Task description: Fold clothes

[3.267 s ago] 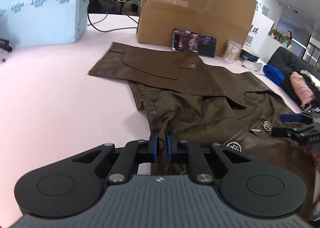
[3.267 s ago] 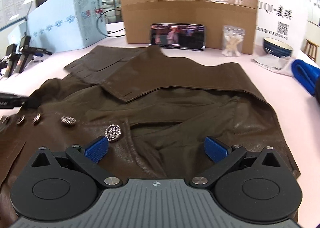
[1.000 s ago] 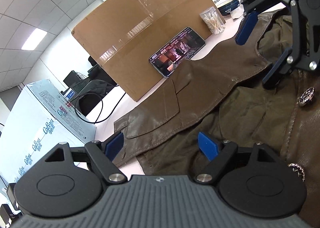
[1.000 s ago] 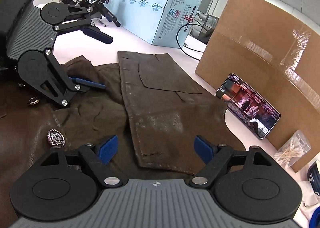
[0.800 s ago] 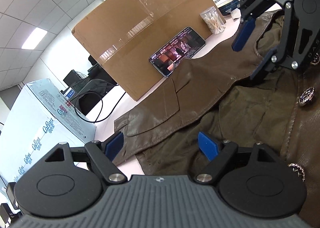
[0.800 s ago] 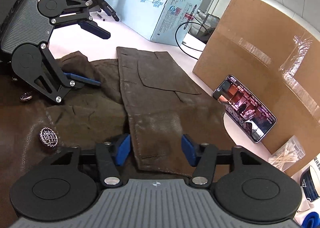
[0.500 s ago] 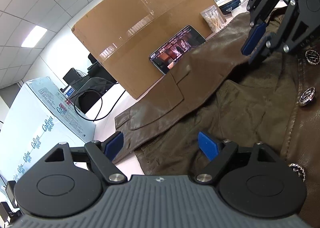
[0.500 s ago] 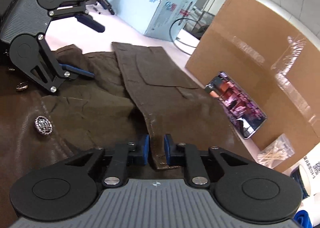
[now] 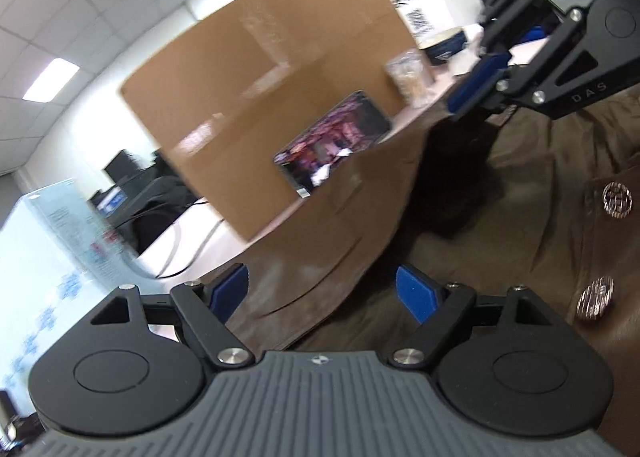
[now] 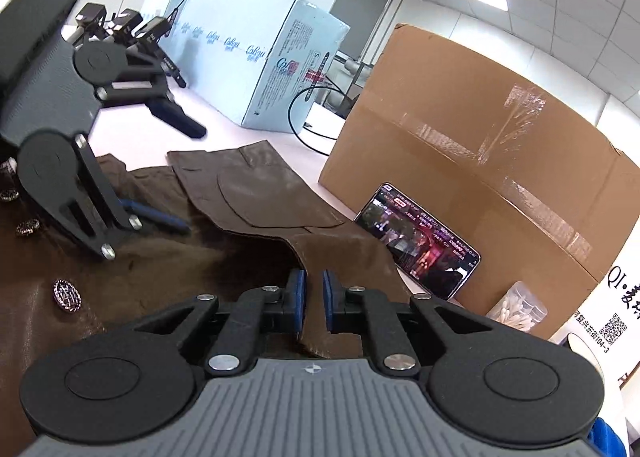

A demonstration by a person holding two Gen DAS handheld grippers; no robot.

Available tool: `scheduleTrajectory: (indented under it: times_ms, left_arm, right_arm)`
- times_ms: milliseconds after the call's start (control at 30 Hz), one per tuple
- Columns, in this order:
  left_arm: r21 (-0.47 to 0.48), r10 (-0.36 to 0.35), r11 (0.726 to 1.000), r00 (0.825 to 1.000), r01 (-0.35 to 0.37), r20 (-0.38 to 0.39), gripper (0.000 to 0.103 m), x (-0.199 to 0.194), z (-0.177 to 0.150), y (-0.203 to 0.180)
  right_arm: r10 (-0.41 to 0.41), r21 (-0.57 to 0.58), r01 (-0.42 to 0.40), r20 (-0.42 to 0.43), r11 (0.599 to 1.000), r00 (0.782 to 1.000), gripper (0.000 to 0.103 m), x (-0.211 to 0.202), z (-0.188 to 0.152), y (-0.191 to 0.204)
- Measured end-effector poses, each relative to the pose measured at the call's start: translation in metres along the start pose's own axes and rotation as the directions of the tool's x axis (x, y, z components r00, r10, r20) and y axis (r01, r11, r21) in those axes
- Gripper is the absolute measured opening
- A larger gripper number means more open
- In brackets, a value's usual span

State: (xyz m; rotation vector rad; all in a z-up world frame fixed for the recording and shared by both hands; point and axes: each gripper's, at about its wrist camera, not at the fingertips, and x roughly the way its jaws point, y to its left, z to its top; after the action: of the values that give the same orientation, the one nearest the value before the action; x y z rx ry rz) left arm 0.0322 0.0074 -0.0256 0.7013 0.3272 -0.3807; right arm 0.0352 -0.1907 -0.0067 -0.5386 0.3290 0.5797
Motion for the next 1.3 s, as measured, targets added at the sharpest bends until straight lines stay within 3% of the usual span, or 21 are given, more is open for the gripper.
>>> scheduleTrajectory:
  times_ms: [100,133,233,267,300,367,600,667,700,867,933,1000,1033,1067,1133,1233,1300]
  left_arm:
    - [0.001,-0.034,0.999,0.999,0.034,-0.004,0.038,0.024,0.009,0.0]
    - [-0.005,-0.049,0.999,0.999,0.049,-0.002,0.019,0.03,0.011,0.001]
    - [-0.04,-0.07,0.997,0.997,0.071,0.024,0.009,0.034,0.018,0.006]
    - [-0.042,-0.066,0.997,0.997,0.067,0.037,0.009,0.034,0.021,0.007]
    - [-0.05,-0.062,0.997,0.997,0.064,0.05,0.008,0.032,0.024,0.009]
    - [-0.068,-0.057,0.996,0.996,0.061,0.068,0.008,0.031,0.03,0.013]
    - [-0.088,-0.056,0.994,0.994,0.064,0.098,0.007,0.026,0.037,0.013]
    - [-0.086,-0.053,0.994,0.993,0.062,0.108,0.007,0.023,0.039,0.014]
    - [-0.091,-0.055,0.994,0.992,0.066,0.114,0.007,0.022,0.04,0.016]
    - [-0.073,-0.054,0.995,0.992,0.062,0.114,0.01,0.017,0.037,0.017]
    - [-0.048,-0.058,0.997,0.994,0.062,0.089,0.012,0.02,0.033,0.012]
    - [-0.02,-0.055,0.998,0.998,0.056,0.035,0.024,0.024,0.024,0.009]
    - [-0.008,-0.051,0.999,0.999,0.051,0.004,0.037,0.028,0.019,0.007]
    - [0.01,-0.039,0.999,0.999,0.039,-0.025,0.041,0.032,0.013,0.005]
    - [0.036,-0.01,0.999,0.997,0.013,-0.074,0.041,0.035,0.002,0.004]
    - [0.013,0.037,0.999,0.996,-0.036,-0.083,0.055,0.034,-0.007,0.015]
    - [0.001,0.059,0.998,0.993,-0.059,-0.098,0.056,0.034,-0.01,0.023]
  right_arm:
    - [0.002,0.012,-0.002,0.005,1.0,1.0,0.009,0.0,0.001,-0.002]
    - [0.003,0.016,-0.003,0.008,1.0,1.0,0.009,-0.001,0.0,-0.003]
    - [0.015,0.031,-0.015,0.01,0.999,1.0,0.011,0.0,-0.002,-0.004]
    - [0.021,0.038,-0.021,0.008,0.999,1.0,0.016,0.001,-0.003,-0.004]
    - [0.027,0.045,-0.027,0.007,0.999,1.0,0.025,0.002,-0.004,-0.005]
    - [0.042,0.053,-0.042,0.005,0.998,0.999,0.032,0.005,-0.005,-0.002]
    - [0.089,0.075,-0.087,-0.028,0.993,0.996,0.044,0.023,-0.004,0.014]
    - [0.055,0.075,-0.05,-0.064,0.996,0.996,0.04,0.033,-0.007,0.016]
    - [0.051,0.086,-0.045,-0.074,0.995,0.996,0.028,0.035,-0.008,0.014]
    - [-0.011,0.071,0.017,-0.081,0.997,0.997,0.007,0.032,-0.008,0.005]
    - [-0.04,0.056,0.045,-0.082,0.997,0.996,0.006,0.028,-0.008,0.0]
    - [-0.083,0.034,0.085,-0.076,0.996,0.994,0.006,0.022,-0.008,-0.006]
    - [-0.103,0.025,0.105,-0.073,0.994,0.992,0.006,0.019,-0.007,-0.008]
    - [-0.122,0.019,0.124,-0.068,0.992,0.99,0.006,0.015,-0.005,-0.011]
    - [-0.159,0.005,0.16,-0.057,0.987,0.986,0.006,0.01,-0.003,-0.016]
    - [-0.207,-0.006,0.207,-0.05,0.978,0.977,0.006,0.002,-0.003,-0.025]
    - [-0.224,-0.001,0.224,-0.049,0.974,0.973,0.006,-0.002,-0.003,-0.029]
